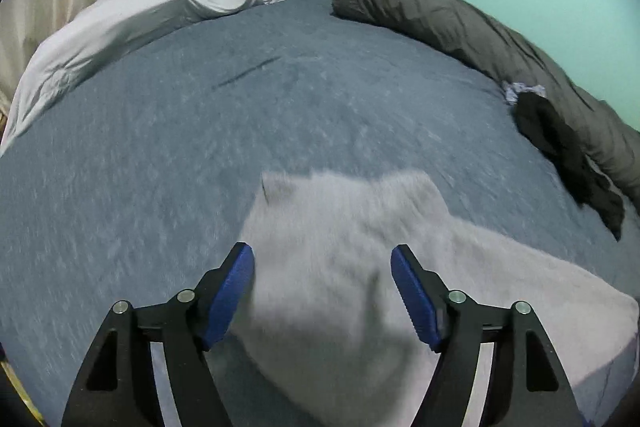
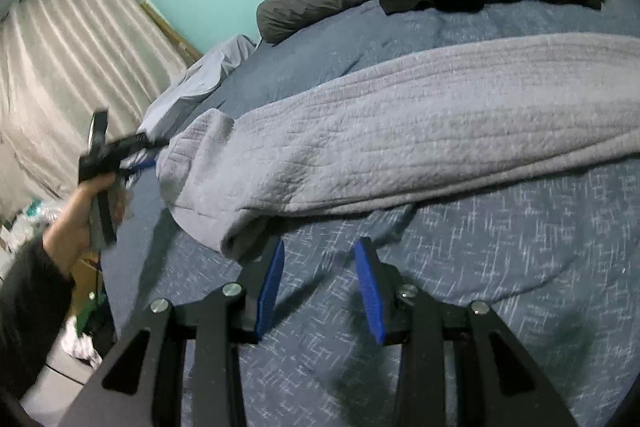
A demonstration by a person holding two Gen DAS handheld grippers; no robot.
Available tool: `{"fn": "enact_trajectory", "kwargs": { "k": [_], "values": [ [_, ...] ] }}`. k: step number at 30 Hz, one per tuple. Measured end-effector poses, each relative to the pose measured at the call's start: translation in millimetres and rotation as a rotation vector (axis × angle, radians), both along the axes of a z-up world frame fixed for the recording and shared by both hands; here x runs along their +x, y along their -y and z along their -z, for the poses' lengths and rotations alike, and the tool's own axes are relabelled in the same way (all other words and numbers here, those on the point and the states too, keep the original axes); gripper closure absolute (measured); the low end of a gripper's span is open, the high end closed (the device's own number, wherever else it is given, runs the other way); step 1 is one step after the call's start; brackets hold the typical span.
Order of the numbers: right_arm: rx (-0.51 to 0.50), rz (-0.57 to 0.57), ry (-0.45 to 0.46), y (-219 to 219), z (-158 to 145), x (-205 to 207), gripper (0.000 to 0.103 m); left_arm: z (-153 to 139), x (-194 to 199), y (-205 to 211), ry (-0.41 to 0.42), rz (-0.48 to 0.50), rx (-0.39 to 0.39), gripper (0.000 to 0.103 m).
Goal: Fold clothes
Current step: 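Grasp the sweatshirt edge with the left tool, straighten it, then open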
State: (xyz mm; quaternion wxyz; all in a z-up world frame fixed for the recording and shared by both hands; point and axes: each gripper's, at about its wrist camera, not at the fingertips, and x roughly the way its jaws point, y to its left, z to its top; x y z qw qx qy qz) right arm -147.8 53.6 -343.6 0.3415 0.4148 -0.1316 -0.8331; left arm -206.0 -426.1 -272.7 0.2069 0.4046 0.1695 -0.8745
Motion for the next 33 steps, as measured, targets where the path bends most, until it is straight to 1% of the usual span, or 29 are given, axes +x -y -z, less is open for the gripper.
{"fn": "enact_trajectory", "kwargs": {
  "k": [2,4,7,10,11,12,13,14,15,16,17,19,22,24,26,29,33],
  "values": [
    [-0.008,-0.001,-0.001,-2,1,-1,0.066,3,-19,12,0.047,0.010,-0.018,0.027],
    [-0.030,0.000,0.011,-5,4,-3,0.066,9,-36,22,0.074,0.020,-0.007,0.027],
    [-0.024,-0.001,0.021,-4,9,-5,0.066,16,-52,36,0.098,0.013,0.042,0.027],
    [-0.019,-0.004,0.029,-4,13,-8,0.066,27,-58,44,0.101,0.025,0.110,0.027],
    [-0.019,-0.004,0.030,-4,14,-9,0.066,30,-59,45,0.097,0.029,0.131,0.029],
    [-0.019,-0.003,0.028,-4,14,-10,0.066,33,-58,47,0.091,0.034,0.153,0.038],
    [-0.020,-0.002,0.027,-5,14,-10,0.066,35,-57,47,0.081,0.041,0.176,0.053],
    [-0.022,0.000,0.028,-5,14,-11,0.066,37,-55,47,0.076,0.048,0.191,0.059],
    [-0.023,0.001,0.031,-6,15,-11,0.066,37,-54,46,0.074,0.053,0.191,0.074],
    [-0.024,0.002,0.033,-6,15,-11,0.066,36,-52,44,0.074,0.062,0.178,0.094],
    [-0.026,0.003,0.036,-6,16,-12,0.066,34,-51,42,0.070,0.072,0.163,0.099],
    [-0.029,0.008,0.039,-7,16,-12,0.066,24,-46,38,0.050,0.083,0.125,0.100],
    [-0.033,0.015,0.043,-9,17,-12,0.066,2,-39,34,0.009,0.086,0.029,0.101],
    [-0.036,0.019,0.045,-10,17,-12,0.066,-13,-33,36,-0.020,0.065,-0.031,0.101],
    [-0.039,0.022,0.039,-10,16,-11,0.066,-23,-30,42,-0.039,0.038,-0.072,0.101],
    [-0.041,0.022,0.037,-10,16,-12,0.066,-24,-35,47,-0.031,0.026,-0.094,0.101],
    [-0.038,0.021,0.038,-10,18,-11,0.066,-4,-47,57,0.021,0.006,-0.076,0.100]
  ]
}}
